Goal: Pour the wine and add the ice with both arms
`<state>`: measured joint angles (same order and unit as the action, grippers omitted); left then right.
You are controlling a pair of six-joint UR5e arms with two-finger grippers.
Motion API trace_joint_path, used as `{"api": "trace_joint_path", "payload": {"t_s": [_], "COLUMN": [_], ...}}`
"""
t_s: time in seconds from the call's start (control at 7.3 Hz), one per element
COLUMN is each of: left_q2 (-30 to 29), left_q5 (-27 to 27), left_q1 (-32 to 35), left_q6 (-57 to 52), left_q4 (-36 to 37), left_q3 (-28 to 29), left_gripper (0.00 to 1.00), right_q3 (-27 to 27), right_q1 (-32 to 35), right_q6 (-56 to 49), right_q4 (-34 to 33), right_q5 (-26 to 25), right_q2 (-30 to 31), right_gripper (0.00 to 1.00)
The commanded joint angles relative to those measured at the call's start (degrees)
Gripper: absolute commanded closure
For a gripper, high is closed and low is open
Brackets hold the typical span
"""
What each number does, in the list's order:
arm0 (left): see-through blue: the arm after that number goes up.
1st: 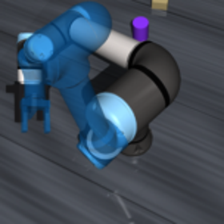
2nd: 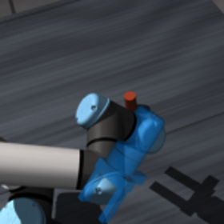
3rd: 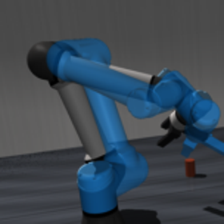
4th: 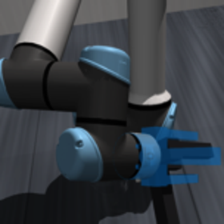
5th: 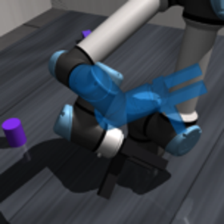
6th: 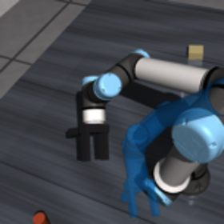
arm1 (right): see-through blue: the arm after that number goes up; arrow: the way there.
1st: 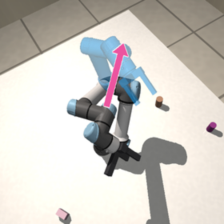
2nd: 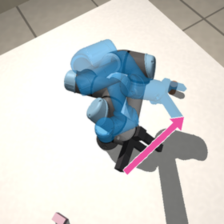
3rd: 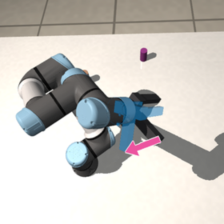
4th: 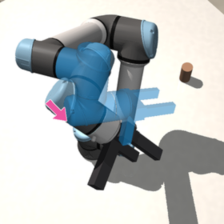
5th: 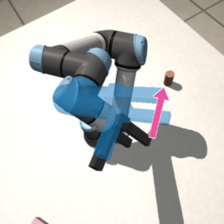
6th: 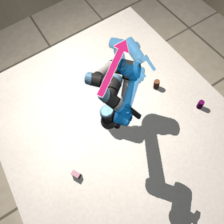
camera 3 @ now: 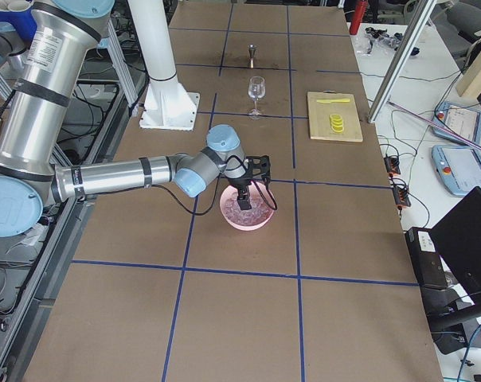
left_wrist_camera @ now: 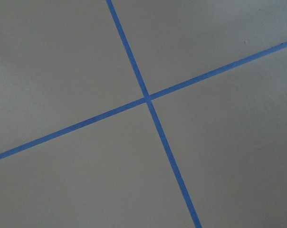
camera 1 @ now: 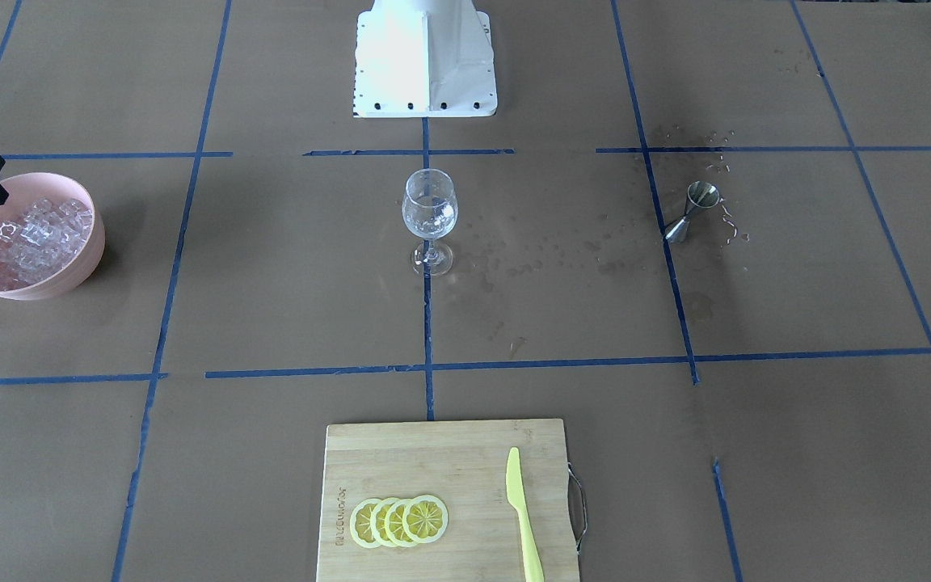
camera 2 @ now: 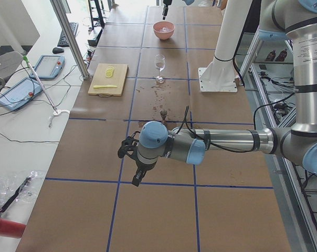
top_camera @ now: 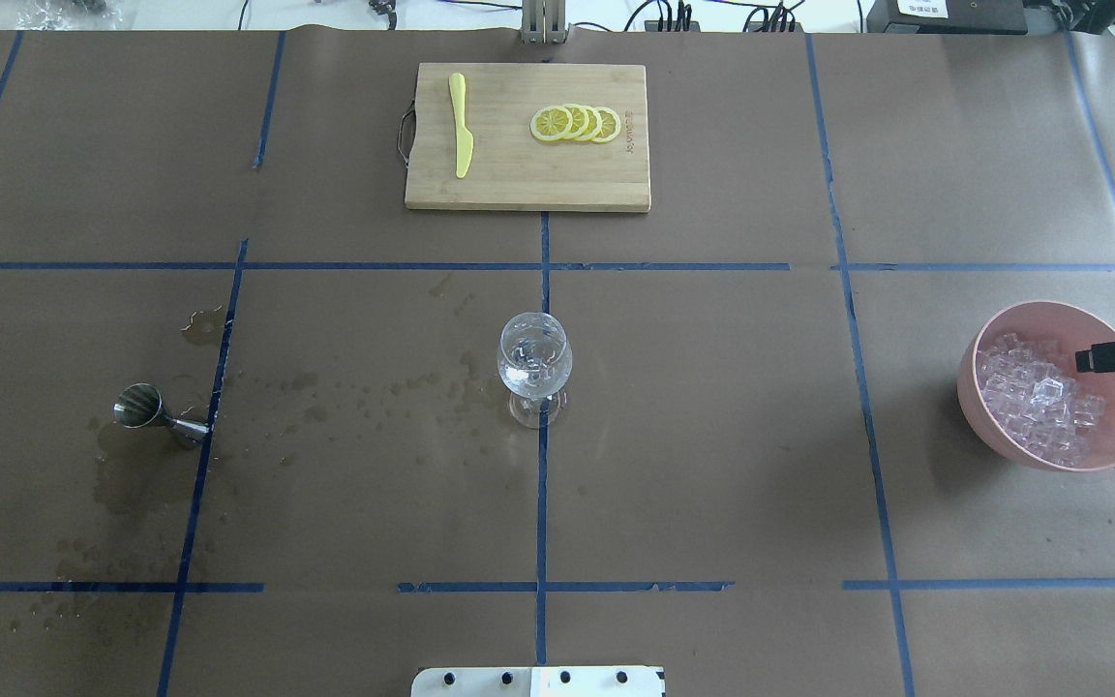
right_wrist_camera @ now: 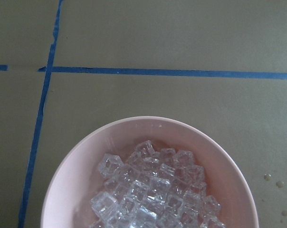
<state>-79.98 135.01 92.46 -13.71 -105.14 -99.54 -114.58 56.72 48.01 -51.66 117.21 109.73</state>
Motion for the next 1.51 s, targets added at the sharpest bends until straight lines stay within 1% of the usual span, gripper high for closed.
{"api": "trace_joint_path", "payload": {"t_s": [0.0,0.14,0.27,0.55,0.69,0.82,0.96,1.1,1.23,1.37], "left_q2": [0.0,0.0,0.0,0.0,0.0,0.0,0.0,0.0,0.1,0.1], "left_q5": [0.0,0.0,0.0,0.0,0.1,0.1,0.1,0.0,0.0,0.0], "left_q1": [0.0,0.0,0.0,0.0,0.0,0.0,0.0,0.0,0.0,0.0], "left_q6": [0.0,0.0,0.0,0.0,0.0,0.0,0.0,0.0,0.0,0.0], "left_q4": [-1.6,-1.6,-1.6,-1.7,-1.7,-1.7,-1.7,-1.7,-1.7,-1.7], "left_q3": [0.4,0.4,0.4,0.4,0.4,0.4,0.5,0.4,0.4,0.4], "left_gripper": [0.00,0.00,0.00,0.00,0.00,0.00,0.00,0.00,0.00,0.00], "right_q3": [1.6,2.8,3.2,3.7,3.8,3.8,3.8,3.8,3.8,3.7], "right_q1": [-9.5,-10.9,-11.3,-11.7,-11.7,-11.7,-11.7,-11.7,-11.7,-11.6], "right_q6": [6.0,5.9,5.6,5.4,5.3,5.3,5.3,5.3,5.3,5.3], "right_q4": [2.6,2.7,2.7,2.7,2.7,2.7,2.7,2.7,2.6,2.7], "right_q5": [-9.6,-10.6,-10.6,-11.0,-11.6,-12.1,-12.1,-12.1,-12.1,-12.1], "right_q2": [0.0,-0.2,-0.3,-0.4,-0.5,-0.5,-0.5,-0.7,-0.8,-0.9], "right_gripper": [0.11,0.15,0.15,0.19,0.24,0.32,0.45,0.63,0.79,0.89]}}
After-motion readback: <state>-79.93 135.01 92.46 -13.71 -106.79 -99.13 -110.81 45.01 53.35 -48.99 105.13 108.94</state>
